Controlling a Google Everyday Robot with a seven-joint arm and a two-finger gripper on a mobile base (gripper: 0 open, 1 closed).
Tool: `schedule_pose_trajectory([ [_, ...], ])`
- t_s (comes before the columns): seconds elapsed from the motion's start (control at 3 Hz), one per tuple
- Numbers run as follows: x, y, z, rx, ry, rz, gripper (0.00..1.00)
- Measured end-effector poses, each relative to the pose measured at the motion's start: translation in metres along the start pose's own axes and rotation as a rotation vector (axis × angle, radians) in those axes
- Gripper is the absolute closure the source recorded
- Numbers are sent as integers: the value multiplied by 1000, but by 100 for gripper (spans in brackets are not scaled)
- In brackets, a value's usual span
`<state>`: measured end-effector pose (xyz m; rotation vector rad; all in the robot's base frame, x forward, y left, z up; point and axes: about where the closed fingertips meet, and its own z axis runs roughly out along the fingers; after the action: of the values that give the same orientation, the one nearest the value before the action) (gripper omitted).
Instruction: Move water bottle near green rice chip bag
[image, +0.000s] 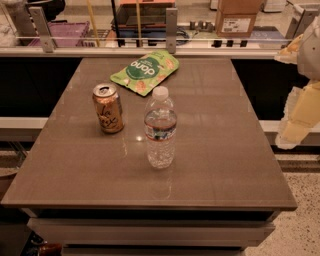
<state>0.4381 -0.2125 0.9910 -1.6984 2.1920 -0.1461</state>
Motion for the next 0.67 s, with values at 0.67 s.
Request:
schedule_pose_trajectory([
  [0.67,-3,1,-3,-1,-47,9,0],
])
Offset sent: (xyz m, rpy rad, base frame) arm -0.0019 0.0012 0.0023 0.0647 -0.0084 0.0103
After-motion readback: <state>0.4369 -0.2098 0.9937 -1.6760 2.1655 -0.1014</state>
